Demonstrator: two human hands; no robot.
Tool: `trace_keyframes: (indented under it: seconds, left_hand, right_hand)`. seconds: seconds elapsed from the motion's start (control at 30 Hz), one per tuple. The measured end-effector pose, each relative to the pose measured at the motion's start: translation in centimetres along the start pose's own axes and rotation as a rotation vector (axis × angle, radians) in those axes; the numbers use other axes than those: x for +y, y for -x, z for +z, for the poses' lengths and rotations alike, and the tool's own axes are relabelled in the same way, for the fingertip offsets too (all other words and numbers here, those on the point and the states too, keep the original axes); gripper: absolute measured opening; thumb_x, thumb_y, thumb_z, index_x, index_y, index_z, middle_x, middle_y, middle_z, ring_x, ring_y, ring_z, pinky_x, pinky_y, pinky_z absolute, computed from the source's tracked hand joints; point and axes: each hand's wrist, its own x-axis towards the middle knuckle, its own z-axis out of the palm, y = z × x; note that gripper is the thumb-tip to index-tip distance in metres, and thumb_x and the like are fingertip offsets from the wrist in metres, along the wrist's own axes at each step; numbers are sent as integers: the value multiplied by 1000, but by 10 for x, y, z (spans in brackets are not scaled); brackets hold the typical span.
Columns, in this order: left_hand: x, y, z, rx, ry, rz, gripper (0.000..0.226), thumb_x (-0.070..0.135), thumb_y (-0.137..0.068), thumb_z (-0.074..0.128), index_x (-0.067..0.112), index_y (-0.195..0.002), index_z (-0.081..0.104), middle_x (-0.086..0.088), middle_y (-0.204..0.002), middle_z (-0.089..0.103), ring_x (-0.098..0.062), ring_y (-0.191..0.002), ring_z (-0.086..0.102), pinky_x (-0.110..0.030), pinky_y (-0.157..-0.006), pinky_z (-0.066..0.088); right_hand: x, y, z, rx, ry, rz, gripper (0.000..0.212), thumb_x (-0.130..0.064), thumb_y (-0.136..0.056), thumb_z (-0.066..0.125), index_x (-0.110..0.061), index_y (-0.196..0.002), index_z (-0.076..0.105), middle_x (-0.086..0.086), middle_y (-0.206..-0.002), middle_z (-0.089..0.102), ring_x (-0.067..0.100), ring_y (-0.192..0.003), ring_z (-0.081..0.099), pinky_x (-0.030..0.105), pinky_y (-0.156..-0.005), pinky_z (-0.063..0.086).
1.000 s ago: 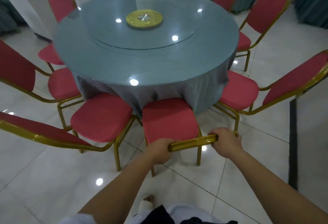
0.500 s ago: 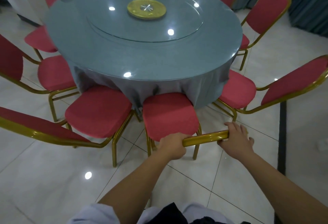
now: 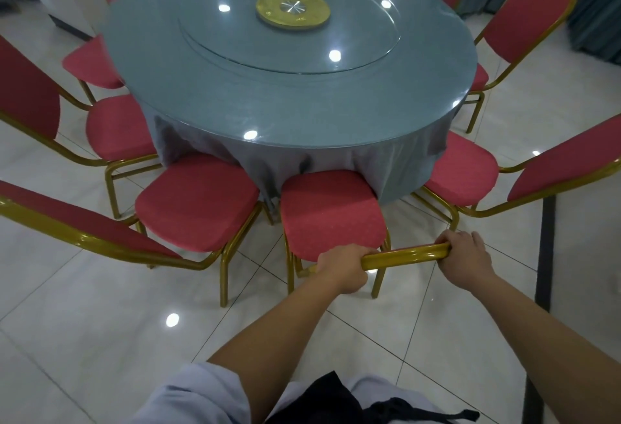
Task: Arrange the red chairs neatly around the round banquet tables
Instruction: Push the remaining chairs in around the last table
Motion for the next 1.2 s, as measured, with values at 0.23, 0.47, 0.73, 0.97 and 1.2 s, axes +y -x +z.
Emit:
trace_keyframes:
  seconds: [0.23, 0.47, 0.73, 0.97, 1.2]
  left_hand:
    - [1, 2, -6, -55, -14, 12, 53, 14, -92, 46, 49, -131, 56, 5, -104, 66, -23, -93, 61, -42, -85, 54]
    - [4, 9, -3, -167, -17, 4, 61, 7, -88, 48, 41, -138, 52, 2, -108, 64, -22, -99, 58, -37, -86, 48]
    - [9, 16, 4, -101, 5, -31, 68, 1, -86, 44, 44, -139, 50, 2, -118, 63, -22, -107, 56, -37, -92, 49]
    - [14, 21, 10, -30, 36, -71, 58, 11, -84, 51, 47, -130, 55, 11, -117, 64, -17, -109, 58, -45, -96, 49]
    - [25, 16, 8, -76, -7, -112, 56, 12, -87, 64, 33, -137, 50, 7, -111, 55, -18, -109, 57, -35, -94, 52]
  right_hand:
    - [-1, 6, -8, 7, 89, -85, 11, -19, -92, 62, -30, -93, 59, -1, -90, 61, 28, -104, 52, 46, -91, 50]
    - [6, 17, -9, 6, 163, -119, 12, -20, -91, 62, -28, -94, 69, -8, -72, 54, 19, -83, 55, 34, -75, 53]
    - [12, 24, -9, 27, 141, -123, 8, -25, -91, 62, -30, -92, 68, -6, -81, 57, 21, -93, 56, 38, -83, 54]
    - [24, 24, -4, -102, 18, -105, 45, -35, -88, 62, -35, -131, 50, 0, -136, 51, 36, -141, 28, 54, -111, 31]
    - [83, 68, -6, -153, -292, -234, 83, -41, -89, 64, -49, -152, 10, -14, -164, 8, 16, -151, 7, 52, -120, 16]
